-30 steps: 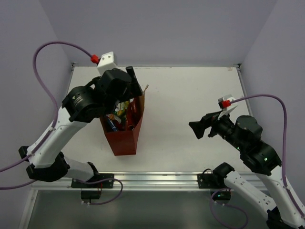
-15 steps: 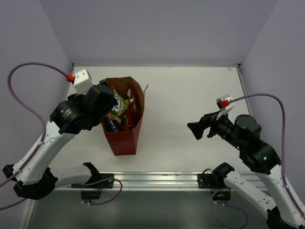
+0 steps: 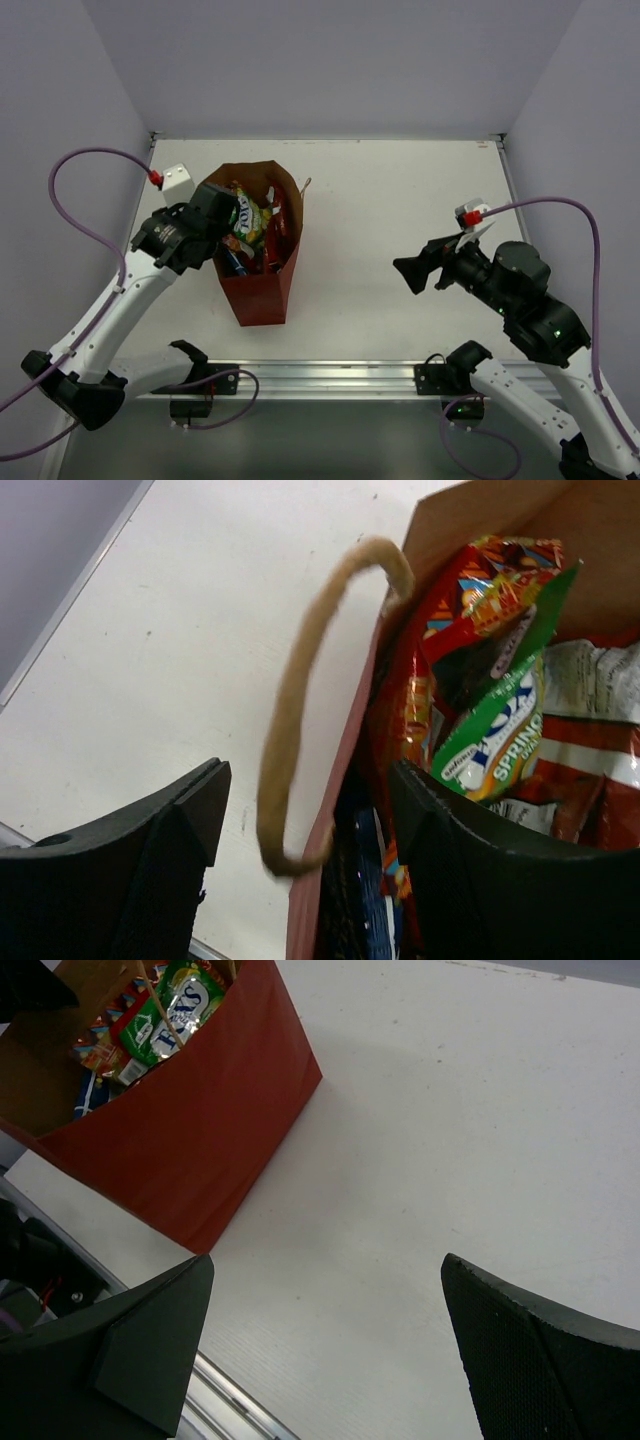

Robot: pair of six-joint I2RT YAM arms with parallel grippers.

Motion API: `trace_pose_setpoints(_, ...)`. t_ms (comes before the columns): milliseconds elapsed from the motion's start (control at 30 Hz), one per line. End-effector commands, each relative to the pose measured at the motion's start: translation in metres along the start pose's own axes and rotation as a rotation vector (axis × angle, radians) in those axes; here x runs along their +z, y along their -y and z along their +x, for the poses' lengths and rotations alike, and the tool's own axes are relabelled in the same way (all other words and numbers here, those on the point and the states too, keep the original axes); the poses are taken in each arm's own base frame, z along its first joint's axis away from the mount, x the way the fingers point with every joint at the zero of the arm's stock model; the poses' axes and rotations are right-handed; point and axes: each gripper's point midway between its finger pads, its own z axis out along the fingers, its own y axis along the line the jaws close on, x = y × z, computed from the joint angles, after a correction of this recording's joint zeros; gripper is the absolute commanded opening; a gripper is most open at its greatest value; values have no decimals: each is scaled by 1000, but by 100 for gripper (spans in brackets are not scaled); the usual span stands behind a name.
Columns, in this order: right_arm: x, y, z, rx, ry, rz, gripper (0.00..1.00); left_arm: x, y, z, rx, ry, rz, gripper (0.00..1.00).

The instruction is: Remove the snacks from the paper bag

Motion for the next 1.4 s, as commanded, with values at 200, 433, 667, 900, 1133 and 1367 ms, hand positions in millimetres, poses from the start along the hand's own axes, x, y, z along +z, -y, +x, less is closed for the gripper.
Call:
trace_pose_setpoints(200, -7, -8, -8, -5, 36, -37, 99, 30, 20, -30, 2, 51, 48, 48)
trace_pose_setpoints(433, -8, -16, -12, -3, 38, -79, 99, 42, 35, -30, 69, 30, 87, 37)
trace_pose_setpoints(667, -5, -37, -41, 28, 48, -155, 99, 49, 39, -26, 141, 16, 90, 20)
trace_pose_setpoints(900, 9, -65, -102, 93, 87, -236, 99, 51, 68, -52, 238, 89, 188, 0)
trace_pose_setpoints(1133, 47, -105, -151, 149, 50, -254, 99, 34, 111, -89, 306, 192, 378, 0)
trace_pose_setpoints(1367, 97, -139, -173, 303, 13, -255, 99, 13, 138, -96, 334, 205, 494, 0)
